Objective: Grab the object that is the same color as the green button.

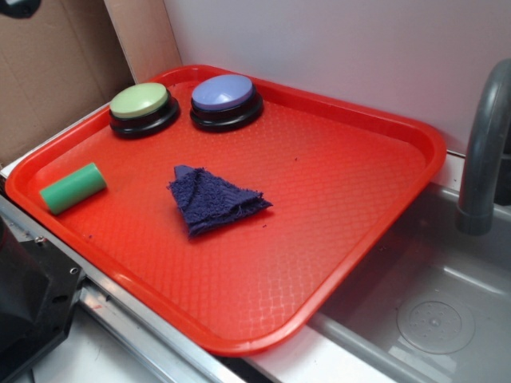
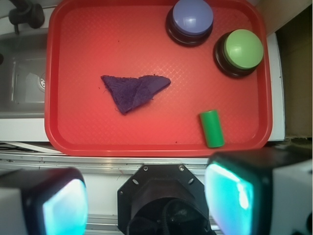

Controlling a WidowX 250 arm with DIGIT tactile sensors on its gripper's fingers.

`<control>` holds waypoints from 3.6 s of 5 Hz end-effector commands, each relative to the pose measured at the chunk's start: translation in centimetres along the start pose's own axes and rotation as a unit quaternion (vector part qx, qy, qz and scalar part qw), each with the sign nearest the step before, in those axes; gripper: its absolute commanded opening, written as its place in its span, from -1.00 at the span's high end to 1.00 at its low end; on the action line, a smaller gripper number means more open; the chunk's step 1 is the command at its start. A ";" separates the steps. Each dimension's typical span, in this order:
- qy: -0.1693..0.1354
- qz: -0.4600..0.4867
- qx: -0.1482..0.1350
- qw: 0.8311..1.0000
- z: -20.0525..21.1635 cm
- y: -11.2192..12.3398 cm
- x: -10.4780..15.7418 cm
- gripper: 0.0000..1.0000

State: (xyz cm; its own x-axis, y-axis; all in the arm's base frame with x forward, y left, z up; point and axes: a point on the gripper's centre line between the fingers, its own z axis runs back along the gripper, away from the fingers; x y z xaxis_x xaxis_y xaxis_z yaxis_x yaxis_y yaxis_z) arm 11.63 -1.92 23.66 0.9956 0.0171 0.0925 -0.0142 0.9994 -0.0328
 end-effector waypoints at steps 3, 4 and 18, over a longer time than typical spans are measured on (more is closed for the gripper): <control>-0.019 0.019 0.002 1.000 -4.2 2.1 1.2 -1.00; -0.031 0.024 0.009 0.999 -7.5 3.6 2.0 -1.00; 0.005 0.034 -0.019 0.999 -10.2 3.7 8.1 1.00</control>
State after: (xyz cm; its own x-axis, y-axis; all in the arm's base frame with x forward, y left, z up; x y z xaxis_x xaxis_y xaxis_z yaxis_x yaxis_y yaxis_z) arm 20.42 1.21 12.55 0.9963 0.0843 0.0192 -0.0826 0.9936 -0.0774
